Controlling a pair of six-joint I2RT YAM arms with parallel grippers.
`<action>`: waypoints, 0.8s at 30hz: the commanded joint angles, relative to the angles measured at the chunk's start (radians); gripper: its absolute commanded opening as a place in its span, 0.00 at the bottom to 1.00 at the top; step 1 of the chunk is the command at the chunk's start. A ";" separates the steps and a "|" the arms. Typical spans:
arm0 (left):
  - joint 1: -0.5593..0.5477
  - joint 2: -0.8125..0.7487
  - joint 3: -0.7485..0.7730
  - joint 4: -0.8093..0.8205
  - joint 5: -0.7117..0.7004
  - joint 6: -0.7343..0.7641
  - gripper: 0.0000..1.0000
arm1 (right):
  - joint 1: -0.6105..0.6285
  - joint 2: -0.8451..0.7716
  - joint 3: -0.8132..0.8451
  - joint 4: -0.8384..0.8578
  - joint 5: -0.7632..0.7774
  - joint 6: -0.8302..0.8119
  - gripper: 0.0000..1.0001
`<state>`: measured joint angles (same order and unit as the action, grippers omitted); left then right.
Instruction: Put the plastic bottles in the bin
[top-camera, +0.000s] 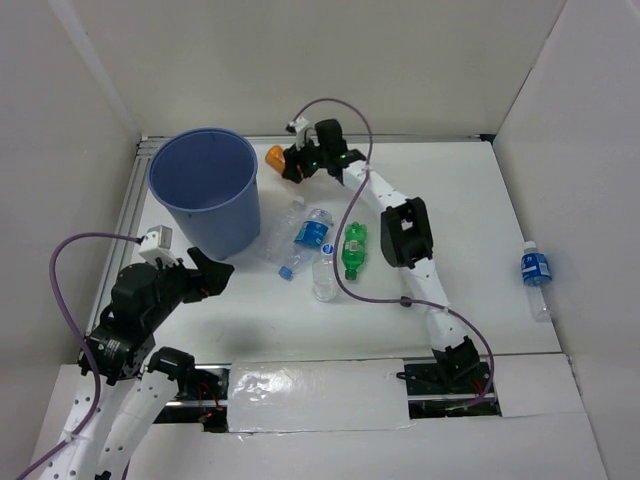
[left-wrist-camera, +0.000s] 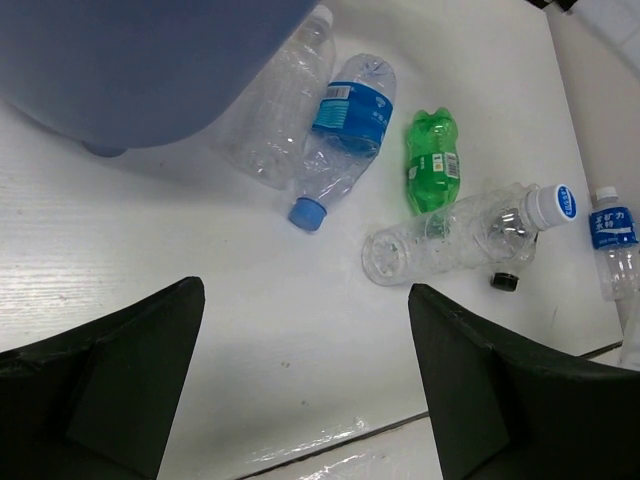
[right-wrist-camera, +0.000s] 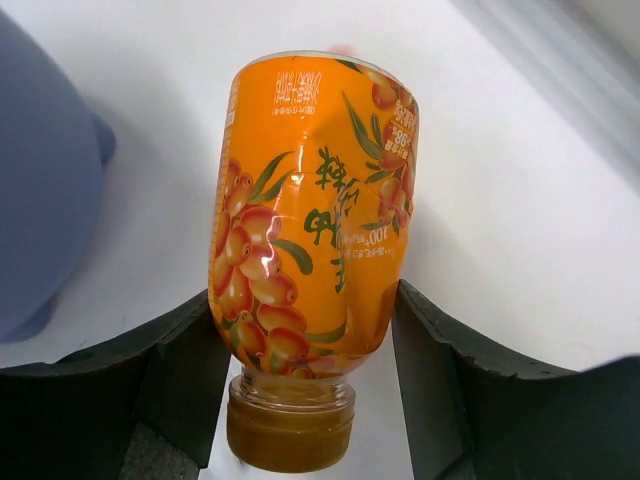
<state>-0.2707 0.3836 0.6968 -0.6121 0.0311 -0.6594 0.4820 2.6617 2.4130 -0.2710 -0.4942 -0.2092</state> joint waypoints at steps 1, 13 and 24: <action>0.005 -0.008 -0.017 0.084 0.046 0.010 0.95 | -0.049 -0.251 0.011 0.042 -0.043 0.016 0.19; 0.005 0.083 -0.059 0.204 0.158 0.070 0.93 | 0.067 -0.552 -0.012 0.013 -0.093 -0.114 0.18; 0.005 0.233 0.012 0.236 0.266 0.219 0.92 | 0.274 -0.429 0.083 0.016 -0.047 -0.052 0.32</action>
<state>-0.2707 0.5858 0.6449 -0.4339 0.2394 -0.5217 0.7502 2.1830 2.4622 -0.2558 -0.5747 -0.2817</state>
